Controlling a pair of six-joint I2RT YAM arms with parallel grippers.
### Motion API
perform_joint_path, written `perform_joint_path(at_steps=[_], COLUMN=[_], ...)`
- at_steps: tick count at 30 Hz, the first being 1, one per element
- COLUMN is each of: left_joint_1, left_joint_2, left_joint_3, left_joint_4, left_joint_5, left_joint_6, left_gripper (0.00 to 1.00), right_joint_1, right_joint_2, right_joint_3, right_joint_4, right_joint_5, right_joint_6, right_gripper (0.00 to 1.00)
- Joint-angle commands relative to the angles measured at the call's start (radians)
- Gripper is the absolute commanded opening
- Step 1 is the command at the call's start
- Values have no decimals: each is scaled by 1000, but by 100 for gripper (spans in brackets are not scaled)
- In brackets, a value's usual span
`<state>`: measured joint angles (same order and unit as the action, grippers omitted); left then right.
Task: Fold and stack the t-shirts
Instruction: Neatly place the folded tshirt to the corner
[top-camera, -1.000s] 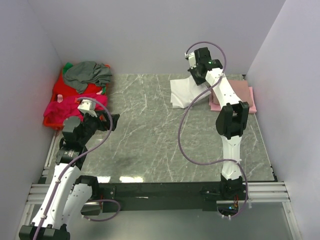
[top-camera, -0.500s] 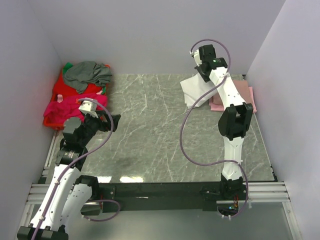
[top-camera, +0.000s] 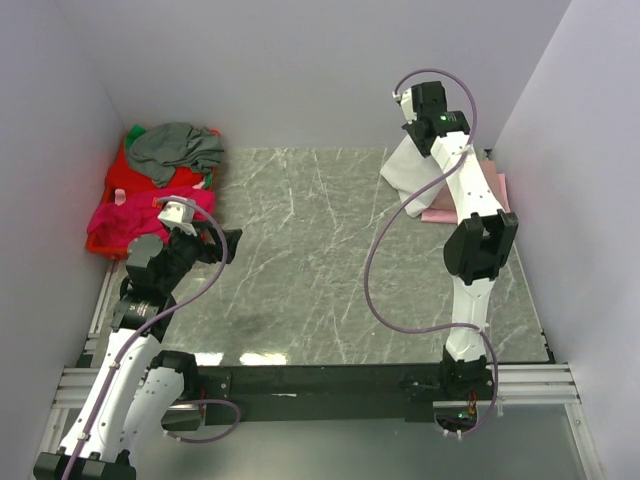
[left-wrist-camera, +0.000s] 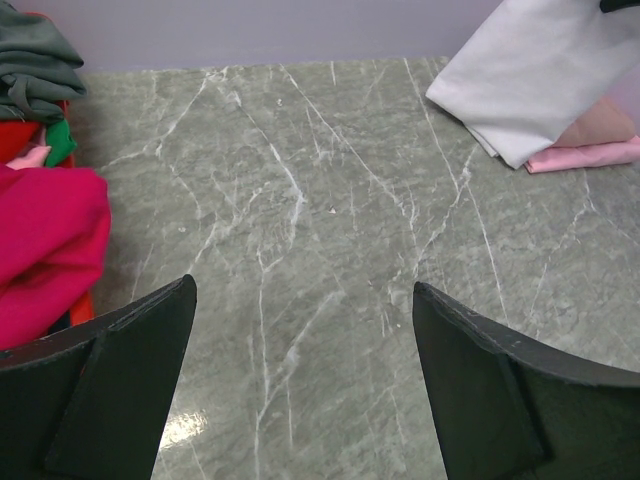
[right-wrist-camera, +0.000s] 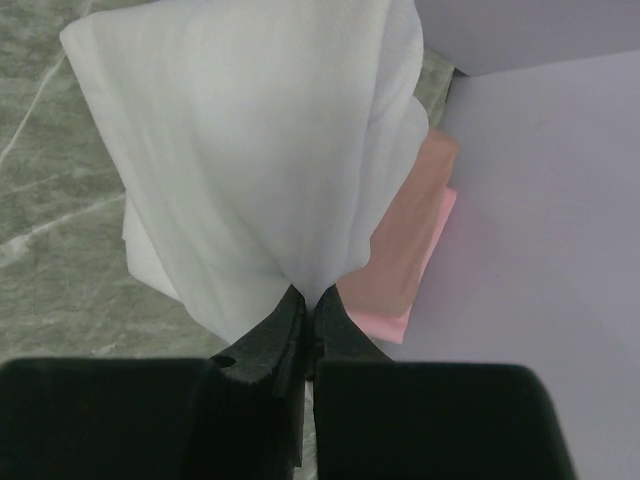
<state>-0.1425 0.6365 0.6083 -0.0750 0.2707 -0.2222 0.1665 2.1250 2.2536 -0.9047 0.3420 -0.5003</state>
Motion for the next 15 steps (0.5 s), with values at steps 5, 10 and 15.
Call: perform_joint_path(at_steps=[5,10,15], left_joint_1=[-5,-6,-6], left_joint_2=[-6,-6,-4], left_joint_3=[4,2,5], left_joint_4=[21,23,23], left_joint_5=[-2,-4,-2], left_joint_6=[20,21,21], left_gripper=[93,93,93], right_joint_1=[-35,-50,-65], right_joint_2=[-97,-123,-140], right_joint_3=[37,27,27], right_joint_4=[50,69,96], right_joint_5=[29,28,40], right_joint_6=[-14,-11,-14], right_gripper=[0,0,0])
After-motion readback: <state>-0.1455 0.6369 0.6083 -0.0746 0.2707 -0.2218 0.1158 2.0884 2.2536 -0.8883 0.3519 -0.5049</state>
